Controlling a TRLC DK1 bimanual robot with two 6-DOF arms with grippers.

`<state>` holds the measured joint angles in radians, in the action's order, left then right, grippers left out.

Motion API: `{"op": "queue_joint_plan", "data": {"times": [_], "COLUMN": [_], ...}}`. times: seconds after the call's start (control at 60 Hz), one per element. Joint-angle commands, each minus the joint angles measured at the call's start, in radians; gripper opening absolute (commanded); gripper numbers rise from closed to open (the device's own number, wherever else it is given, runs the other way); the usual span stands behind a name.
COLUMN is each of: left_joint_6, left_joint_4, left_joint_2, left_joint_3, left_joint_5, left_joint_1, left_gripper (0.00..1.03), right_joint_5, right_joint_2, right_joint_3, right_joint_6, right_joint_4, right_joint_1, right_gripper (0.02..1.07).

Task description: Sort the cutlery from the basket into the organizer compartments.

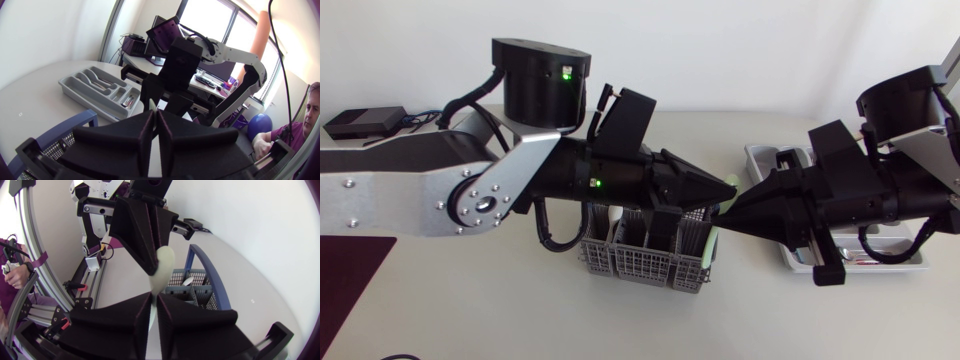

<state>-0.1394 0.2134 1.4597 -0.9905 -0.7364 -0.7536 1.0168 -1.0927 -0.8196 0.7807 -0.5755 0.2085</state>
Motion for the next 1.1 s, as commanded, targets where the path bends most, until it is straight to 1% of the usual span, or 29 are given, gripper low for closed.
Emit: {"op": "queue_joint_plan", "data": {"times": [0.0,0.017,0.05,0.117,0.133,0.167,0.183,0.2,0.217,0.267,0.3,0.367,0.417,0.467,0.5,0.667,0.733,0.767,0.833,0.967,1.017,1.083], "left_joint_6": [-0.032,-0.032,-0.032,-0.034,-0.034,-0.034,-0.034,-0.034,-0.034,-0.029,-0.017,0.008,0.038,0.069,0.093,0.233,0.267,0.294,0.320,0.373,0.383,0.414], "left_joint_4": [0.001,0.000,0.000,-0.008,-0.011,-0.016,-0.019,-0.020,-0.023,-0.034,-0.045,-0.069,-0.105,-0.152,-0.177,-0.312,-0.358,-0.385,-0.407,-0.450,-0.467,-0.467], "left_joint_2": [0.013,0.013,0.013,0.005,0.004,-0.007,-0.012,-0.016,-0.024,-0.036,-0.044,-0.058,-0.065,-0.071,-0.078,-0.114,-0.140,-0.147,-0.162,-0.173,-0.176,-0.183], "left_joint_3": [-0.033,-0.033,-0.036,-0.045,-0.046,-0.054,-0.056,-0.057,-0.060,-0.073,-0.083,-0.100,-0.112,-0.122,-0.120,-0.086,-0.062,-0.057,-0.039,0.000,0.012,0.044], "left_joint_5": [-0.008,-0.008,-0.008,-0.008,-0.008,-0.004,-0.001,0.002,0.008,0.043,0.081,0.126,0.173,0.180,0.200,0.347,0.364,0.390,0.422,0.491,0.505,0.551], "left_joint_1": [0.005,0.008,0.014,0.036,0.039,0.056,0.059,0.063,0.071,0.089,0.105,0.137,0.160,0.178,0.188,0.183,0.178,0.175,0.168,0.152,0.149,0.135], "left_gripper": [0.08,0.09,0.17,0.38,0.40,0.55,0.60,0.63,0.69,0.76,0.76,0.78,0.78,0.78,0.78,0.78,0.78,0.78,0.78,0.78,0.78,0.78], "right_joint_5": [-0.006,-0.009,-0.012,-0.023,-0.026,-0.032,-0.034,-0.035,-0.038,-0.046,-0.049,-0.064,-0.078,-0.092,-0.109,-0.185,-0.213,-0.227,-0.245,-0.330,-0.369,-0.439], "right_joint_2": [-0.013,-0.013,-0.012,-0.009,-0.007,-0.006,-0.004,-0.004,-0.001,0.005,0.008,0.014,0.016,0.019,0.022,0.037,0.047,0.050,0.050,0.053,0.059,0.074], "right_joint_3": [-0.013,-0.015,-0.015,-0.016,-0.016,-0.016,-0.016,-0.016,-0.016,-0.016,-0.018,-0.021,-0.027,-0.029,-0.030,-0.039,-0.044,-0.044,-0.038,0.005,0.031,0.088], "right_joint_6": [-0.026,-0.026,-0.026,-0.024,-0.024,-0.024,-0.024,-0.023,-0.021,-0.017,-0.011,0.017,0.051,0.075,0.091,0.164,0.201,0.216,0.250,0.310,0.335,0.339], "right_joint_4": [-0.009,-0.011,-0.014,-0.020,-0.021,-0.023,-0.023,-0.024,-0.024,-0.029,-0.034,-0.057,-0.089,-0.106,-0.112,-0.121,-0.126,-0.127,-0.124,-0.075,-0.047,0.049], "right_joint_1": [0.011,0.011,0.009,0.008,0.006,0.002,-0.001,-0.006,-0.011,-0.032,-0.049,-0.084,-0.116,-0.150,-0.178,-0.324,-0.388,-0.414,-0.460,-0.543,-0.566,-0.587], "right_gripper": [0.07,0.07,0.07,0.07,0.07,0.07,0.07,0.07,0.07,0.07,0.07,0.07,0.07,0.07,0.07,0.07,0.07,0.07,0.07,0.07,0.07,0.07]}}
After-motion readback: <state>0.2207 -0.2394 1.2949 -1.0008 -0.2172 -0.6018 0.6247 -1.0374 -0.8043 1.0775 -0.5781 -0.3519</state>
